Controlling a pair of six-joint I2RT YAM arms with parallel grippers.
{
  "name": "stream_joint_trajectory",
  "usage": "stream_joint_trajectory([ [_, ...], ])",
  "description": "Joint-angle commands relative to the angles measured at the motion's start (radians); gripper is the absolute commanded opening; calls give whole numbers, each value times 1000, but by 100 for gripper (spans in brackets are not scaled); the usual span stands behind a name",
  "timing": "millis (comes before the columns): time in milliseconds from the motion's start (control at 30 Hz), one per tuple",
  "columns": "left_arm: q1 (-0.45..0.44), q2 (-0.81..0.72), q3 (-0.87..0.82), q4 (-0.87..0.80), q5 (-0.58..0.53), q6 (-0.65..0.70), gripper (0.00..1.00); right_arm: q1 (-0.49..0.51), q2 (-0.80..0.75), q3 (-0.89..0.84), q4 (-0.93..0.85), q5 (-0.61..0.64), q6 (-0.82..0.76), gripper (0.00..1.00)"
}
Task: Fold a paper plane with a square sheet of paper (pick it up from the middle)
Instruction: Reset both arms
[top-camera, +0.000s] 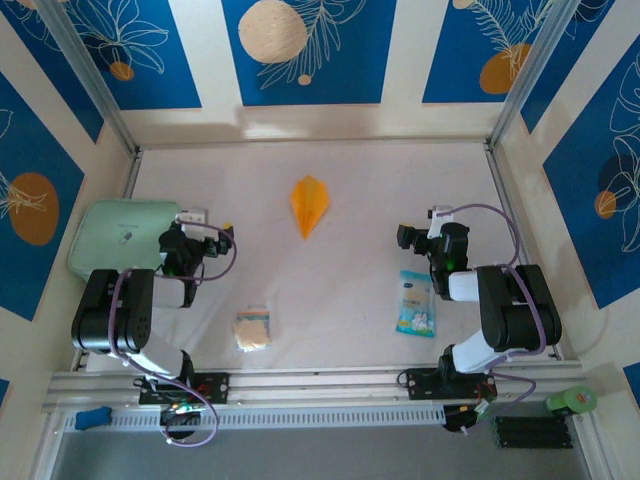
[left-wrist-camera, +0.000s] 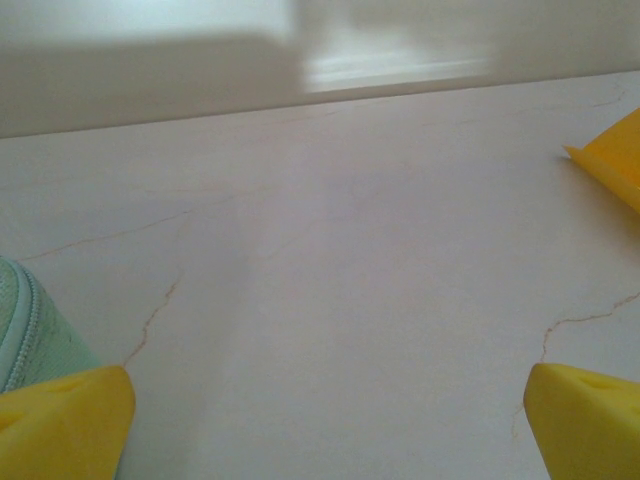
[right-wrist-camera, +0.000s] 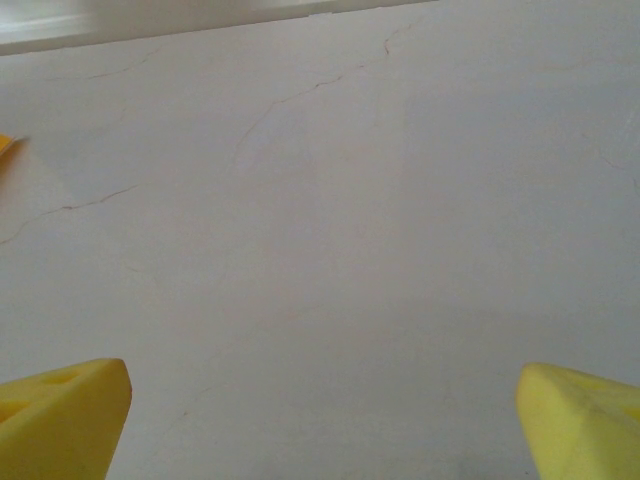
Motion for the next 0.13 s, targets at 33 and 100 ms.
stream_joint_trajectory([
  [33, -25, 17, 23, -78, -36, 8, 99, -5, 0, 25, 23, -22, -15, 99],
  [100, -25, 16, 18, -69, -36, 7, 99, -5, 0, 25, 22, -22, -15, 99],
])
